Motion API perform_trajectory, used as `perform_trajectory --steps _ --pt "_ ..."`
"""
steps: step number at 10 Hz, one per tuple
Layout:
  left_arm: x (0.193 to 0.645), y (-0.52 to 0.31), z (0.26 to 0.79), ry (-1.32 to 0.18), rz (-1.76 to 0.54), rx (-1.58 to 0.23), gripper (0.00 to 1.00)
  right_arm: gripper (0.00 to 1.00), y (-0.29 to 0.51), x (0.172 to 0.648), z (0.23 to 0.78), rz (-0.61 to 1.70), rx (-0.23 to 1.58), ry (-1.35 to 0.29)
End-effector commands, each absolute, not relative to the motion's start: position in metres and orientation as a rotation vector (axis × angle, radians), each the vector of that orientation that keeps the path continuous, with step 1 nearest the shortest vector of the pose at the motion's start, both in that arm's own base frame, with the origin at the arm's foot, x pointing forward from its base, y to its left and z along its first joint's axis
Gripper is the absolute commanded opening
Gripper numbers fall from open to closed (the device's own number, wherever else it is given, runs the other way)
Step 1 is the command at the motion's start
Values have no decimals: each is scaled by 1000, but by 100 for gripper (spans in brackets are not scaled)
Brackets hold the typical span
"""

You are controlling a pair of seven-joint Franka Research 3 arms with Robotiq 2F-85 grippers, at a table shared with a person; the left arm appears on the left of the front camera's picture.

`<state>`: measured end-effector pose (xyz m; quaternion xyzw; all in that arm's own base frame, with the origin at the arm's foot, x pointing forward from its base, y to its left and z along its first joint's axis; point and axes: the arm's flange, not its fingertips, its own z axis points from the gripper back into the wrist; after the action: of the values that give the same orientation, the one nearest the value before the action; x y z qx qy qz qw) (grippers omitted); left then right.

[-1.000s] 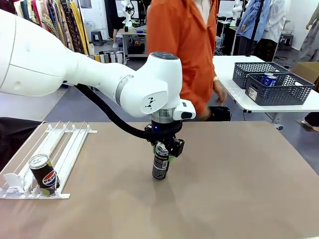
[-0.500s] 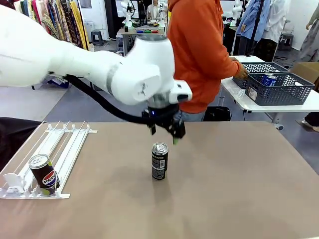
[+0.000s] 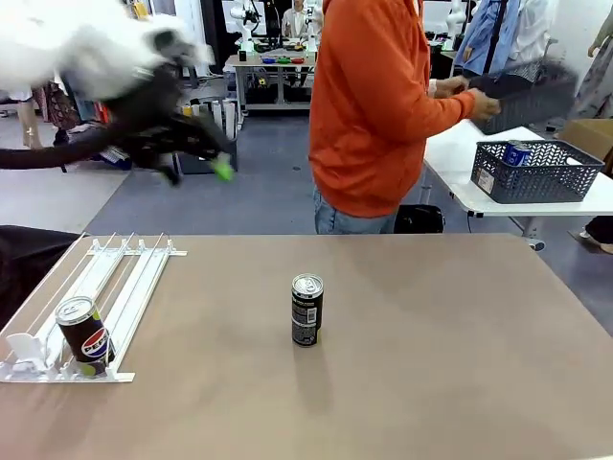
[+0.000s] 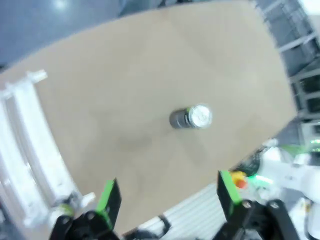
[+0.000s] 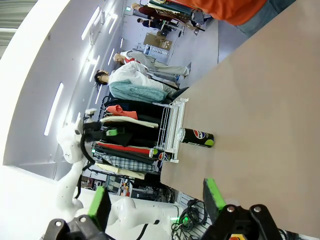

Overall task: Retrieve and store the cans from the dispenser.
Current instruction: Pick up one can from the Automatic Can Dispenser and place it in the middle of the table.

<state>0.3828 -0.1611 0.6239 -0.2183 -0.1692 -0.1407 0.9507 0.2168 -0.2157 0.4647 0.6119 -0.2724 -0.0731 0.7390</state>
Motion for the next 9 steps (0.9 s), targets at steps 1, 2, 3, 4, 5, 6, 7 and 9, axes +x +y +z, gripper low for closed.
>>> perform_trajectory --steps 1,2,3,4,5,6,7,9 --pt "367 -59 610 -380 -159 -688 100 100 -216 220 468 -144 1355 -632" --pt "356 -7 602 -412 -69 -818 100 100 -216 220 468 -144 1355 -632" --pt "340 47 585 -451 33 -942 100 100 -216 220 468 -144 1355 -632" --pt "323 81 565 -448 -65 -1125 100 100 -216 220 468 -144 1355 -632" --pt "312 100 546 -473 -200 -1268 100 100 -216 220 468 -144 1355 -632" --pt "311 104 531 -409 -172 -1237 100 100 -216 220 468 -144 1355 -632" --pt "312 99 565 -494 -50 -1121 100 100 -216 220 468 -144 1355 -632" --pt "312 99 565 -494 -50 -1121 100 100 -216 220 468 -144 1355 -632"
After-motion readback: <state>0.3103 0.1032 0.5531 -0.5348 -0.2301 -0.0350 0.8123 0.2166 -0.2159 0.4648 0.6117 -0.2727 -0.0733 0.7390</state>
